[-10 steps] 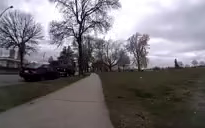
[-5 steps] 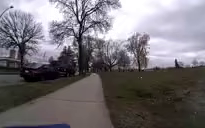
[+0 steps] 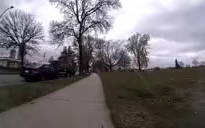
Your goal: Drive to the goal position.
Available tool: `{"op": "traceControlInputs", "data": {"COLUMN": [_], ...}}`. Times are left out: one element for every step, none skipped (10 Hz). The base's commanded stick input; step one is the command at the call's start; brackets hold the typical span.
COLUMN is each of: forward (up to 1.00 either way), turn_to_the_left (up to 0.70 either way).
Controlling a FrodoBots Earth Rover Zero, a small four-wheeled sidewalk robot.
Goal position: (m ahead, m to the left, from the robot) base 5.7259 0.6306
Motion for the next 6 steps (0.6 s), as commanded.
{"op": "traceControlInputs", "data": {"forward": [0.0, 0.0, 0.0, 0.0, 0.0, 0.0], "turn_to_the_left": [1.0, 1.0, 1.0, 1.0, 1.0, 1.0]}}
